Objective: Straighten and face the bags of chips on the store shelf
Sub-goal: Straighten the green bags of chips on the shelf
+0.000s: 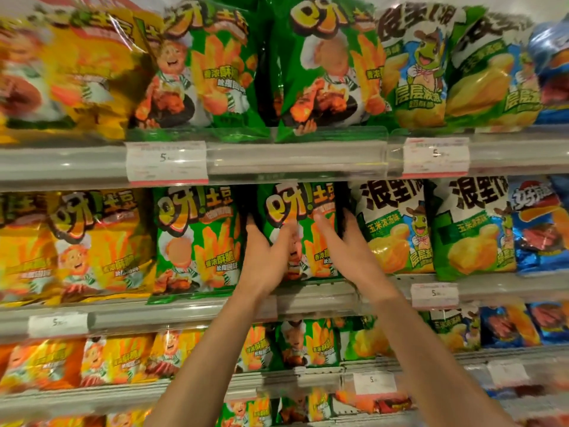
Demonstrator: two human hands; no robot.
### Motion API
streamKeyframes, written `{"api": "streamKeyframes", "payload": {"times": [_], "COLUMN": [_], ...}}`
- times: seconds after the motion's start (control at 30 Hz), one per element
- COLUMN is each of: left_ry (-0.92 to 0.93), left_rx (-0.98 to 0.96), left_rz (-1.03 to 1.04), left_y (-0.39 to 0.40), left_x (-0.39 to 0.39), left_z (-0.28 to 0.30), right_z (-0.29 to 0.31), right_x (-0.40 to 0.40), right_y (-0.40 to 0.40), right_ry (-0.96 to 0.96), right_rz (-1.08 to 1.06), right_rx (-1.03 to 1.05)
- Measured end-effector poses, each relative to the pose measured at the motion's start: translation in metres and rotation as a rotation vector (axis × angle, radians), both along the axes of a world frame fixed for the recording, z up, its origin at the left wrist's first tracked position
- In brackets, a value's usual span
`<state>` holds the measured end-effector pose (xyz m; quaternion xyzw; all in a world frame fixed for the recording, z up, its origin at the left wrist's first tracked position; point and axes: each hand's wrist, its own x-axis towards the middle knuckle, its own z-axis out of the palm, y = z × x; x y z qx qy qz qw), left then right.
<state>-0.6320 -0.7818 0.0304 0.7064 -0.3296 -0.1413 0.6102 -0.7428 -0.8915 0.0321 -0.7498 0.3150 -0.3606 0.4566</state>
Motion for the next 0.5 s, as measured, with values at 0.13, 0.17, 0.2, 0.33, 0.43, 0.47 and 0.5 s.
{"api": "streamKeyframes", "payload": {"times": [0.13,0.17,0.2,0.33,0.43,0.47,0.5], "left_ry": [0.07,0.062,0.056,0.089,0.07,0.059,0.049], "left_rx": [-0.034,-0.046,-0.054,-0.017,-0.01,-0.007,0.003], "left_rz": [0.012,0.011,0.006,-0.003,-0.024,-0.021,-0.011], "left_y": [-0.013,-0.014,-0.014,-0.017,-0.02,-0.02,-0.02], "left_x": [0.014,0.016,0.016,0.014,0.011,0.01,0.01], "left_z": [0.0,-0.003,-0.005,-0.01,-0.013,-0.013,-0.013], "right_z": [0.001,0.0,-0.001,-0.002,-0.002,-0.002,-0.001], "right_x": [0.011,0.013,0.015,0.018,0.015,0.015,0.016], "right_y": [-0.005,-0.005,-0.004,-0.004,-0.003,-0.003,-0.003], "right_ry": [0.011,-0.008,-0.024,-0.03,-0.02,-0.011,0.006], "right_rz": [0.006,0.015,0.025,0.016,-0.051,-0.059,-0.062], "right_rx": [0.069,0.061,0.056,0.051,-0.001,-0.011,-0.015]}}
